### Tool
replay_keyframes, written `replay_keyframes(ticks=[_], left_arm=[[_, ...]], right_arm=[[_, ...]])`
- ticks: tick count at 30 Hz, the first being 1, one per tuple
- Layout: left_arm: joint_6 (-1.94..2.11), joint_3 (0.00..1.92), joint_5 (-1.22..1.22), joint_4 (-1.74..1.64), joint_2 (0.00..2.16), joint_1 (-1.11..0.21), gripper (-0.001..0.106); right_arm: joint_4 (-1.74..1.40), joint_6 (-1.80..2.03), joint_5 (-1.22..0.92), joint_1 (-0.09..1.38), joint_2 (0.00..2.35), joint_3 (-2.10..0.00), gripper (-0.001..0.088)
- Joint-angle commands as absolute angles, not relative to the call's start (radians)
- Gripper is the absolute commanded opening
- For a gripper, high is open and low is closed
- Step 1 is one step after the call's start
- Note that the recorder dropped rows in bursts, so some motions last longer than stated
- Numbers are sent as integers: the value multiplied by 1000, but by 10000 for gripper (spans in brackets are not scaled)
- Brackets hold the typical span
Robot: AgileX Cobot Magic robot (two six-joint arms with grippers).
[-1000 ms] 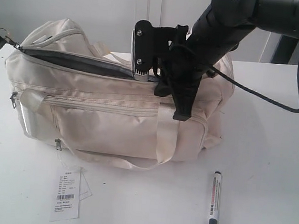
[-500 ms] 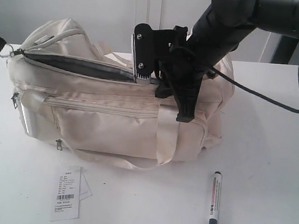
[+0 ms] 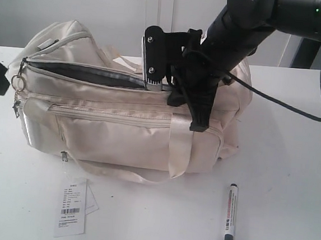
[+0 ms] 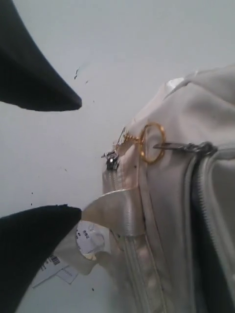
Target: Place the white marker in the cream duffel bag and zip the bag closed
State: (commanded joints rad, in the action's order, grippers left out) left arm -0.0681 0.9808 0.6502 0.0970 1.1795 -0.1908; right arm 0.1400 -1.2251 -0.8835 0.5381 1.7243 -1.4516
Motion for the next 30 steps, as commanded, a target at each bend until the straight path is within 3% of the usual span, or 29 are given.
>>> replay_keyframes(ticks=[5, 8, 14, 19, 24, 30], left_arm=[[-116, 911, 610, 148, 1152, -141, 588], [-139, 898, 562, 156, 1104, -141, 588], [-149, 895, 380, 108, 1095, -123, 586], [-125, 895, 284, 146, 1134, -36, 587], [-172, 895, 279, 282, 1156, -1, 587], [-336, 895, 326, 494, 1165, -3, 587]], right_arm=[[140, -1181, -865, 538, 1701, -1455, 408], [140, -1137, -832, 538, 1667, -1455, 487], [207, -1017, -813, 538, 1590, -1455, 565], [441, -929, -813, 540, 1568, -1455, 665], [671, -939, -707, 615, 1595, -1455, 661], [616, -925, -658, 716, 1728, -1550, 643]])
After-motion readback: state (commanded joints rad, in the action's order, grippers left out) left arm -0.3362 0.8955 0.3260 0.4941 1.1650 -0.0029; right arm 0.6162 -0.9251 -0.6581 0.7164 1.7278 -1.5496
